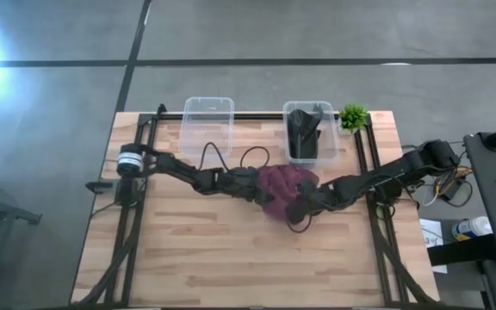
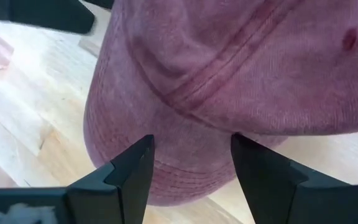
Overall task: Pick & Place hat
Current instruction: Put the right red cap into the left transparent bin
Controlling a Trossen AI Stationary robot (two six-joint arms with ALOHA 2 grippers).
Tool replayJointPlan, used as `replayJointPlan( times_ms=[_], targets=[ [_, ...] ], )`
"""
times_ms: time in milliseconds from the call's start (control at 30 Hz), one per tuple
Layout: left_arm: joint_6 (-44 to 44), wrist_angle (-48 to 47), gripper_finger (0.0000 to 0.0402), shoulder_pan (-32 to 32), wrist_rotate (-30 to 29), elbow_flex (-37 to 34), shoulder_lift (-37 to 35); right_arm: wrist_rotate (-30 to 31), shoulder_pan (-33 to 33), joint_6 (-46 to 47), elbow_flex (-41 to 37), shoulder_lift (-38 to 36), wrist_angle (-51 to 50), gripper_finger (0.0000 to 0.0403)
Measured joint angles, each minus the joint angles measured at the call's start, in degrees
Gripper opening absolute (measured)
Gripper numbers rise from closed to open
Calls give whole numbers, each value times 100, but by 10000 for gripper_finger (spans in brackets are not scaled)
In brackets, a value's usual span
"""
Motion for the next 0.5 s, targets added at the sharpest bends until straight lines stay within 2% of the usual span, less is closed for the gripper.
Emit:
replayJointPlan(
  times_ms=[300, 500],
  targets=[
    [356, 10, 213, 13, -41, 502, 201, -120, 7, -439, -35, -70, 48, 209],
    [871, 316, 207, -25, 744, 677, -118, -47, 4, -774, -12, -222, 174, 209]
  ],
)
